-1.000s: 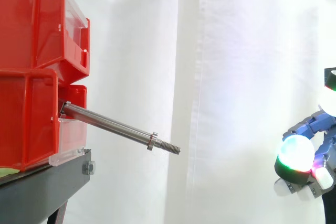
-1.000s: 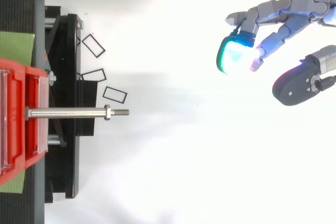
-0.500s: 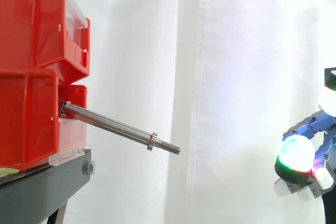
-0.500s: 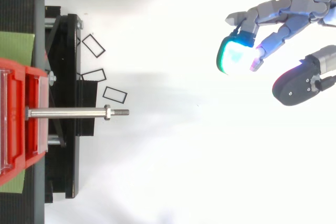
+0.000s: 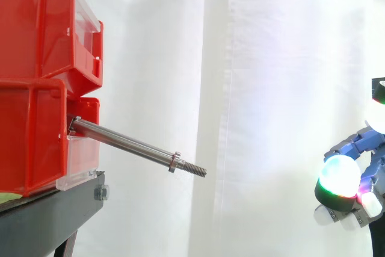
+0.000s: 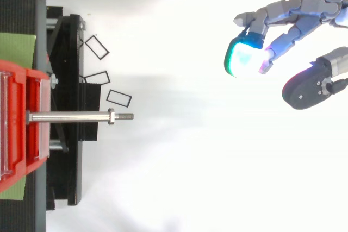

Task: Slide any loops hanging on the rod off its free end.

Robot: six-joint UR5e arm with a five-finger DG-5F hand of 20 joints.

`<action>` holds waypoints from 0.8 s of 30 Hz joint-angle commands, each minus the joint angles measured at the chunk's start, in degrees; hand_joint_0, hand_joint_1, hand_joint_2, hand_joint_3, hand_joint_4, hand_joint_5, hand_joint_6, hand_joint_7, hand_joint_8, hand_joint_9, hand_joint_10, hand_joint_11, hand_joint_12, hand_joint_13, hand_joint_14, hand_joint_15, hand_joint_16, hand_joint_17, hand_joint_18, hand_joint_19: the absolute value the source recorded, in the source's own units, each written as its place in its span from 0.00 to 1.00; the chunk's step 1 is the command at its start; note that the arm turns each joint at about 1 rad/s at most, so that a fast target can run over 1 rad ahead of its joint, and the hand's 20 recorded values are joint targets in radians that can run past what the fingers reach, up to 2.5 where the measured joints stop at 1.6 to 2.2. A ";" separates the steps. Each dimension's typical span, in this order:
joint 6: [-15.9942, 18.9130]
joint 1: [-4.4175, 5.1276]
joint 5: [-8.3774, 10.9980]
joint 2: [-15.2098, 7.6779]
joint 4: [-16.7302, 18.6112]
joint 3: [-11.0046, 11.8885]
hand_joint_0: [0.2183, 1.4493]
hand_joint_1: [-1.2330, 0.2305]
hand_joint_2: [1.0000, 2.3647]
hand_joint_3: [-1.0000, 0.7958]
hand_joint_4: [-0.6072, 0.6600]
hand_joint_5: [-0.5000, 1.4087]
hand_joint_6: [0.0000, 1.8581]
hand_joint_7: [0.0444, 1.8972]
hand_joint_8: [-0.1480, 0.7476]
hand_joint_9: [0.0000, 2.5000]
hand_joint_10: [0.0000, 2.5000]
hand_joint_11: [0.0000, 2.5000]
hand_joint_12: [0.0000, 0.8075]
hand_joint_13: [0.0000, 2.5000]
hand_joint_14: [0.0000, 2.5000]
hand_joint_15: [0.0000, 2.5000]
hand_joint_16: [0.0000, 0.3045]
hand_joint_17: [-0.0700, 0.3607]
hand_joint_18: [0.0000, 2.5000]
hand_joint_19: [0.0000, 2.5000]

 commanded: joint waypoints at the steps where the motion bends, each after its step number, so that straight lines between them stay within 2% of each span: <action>1: 0.00 0.00 0.00 0.00 0.00 0.02 0.29 0.43 0.00 0.29 0.70 0.18 0.27 0.48 0.44 0.29 0.00 0.10 0.26 0.04 0.00 0.00 0.11 0.33 0.00 0.07; 24: 0.00 -0.18 0.00 0.00 0.00 0.02 0.29 0.43 0.00 0.29 0.70 0.18 0.27 0.48 0.45 0.30 0.00 0.10 0.25 0.06 0.00 0.00 0.10 0.32 0.01 0.08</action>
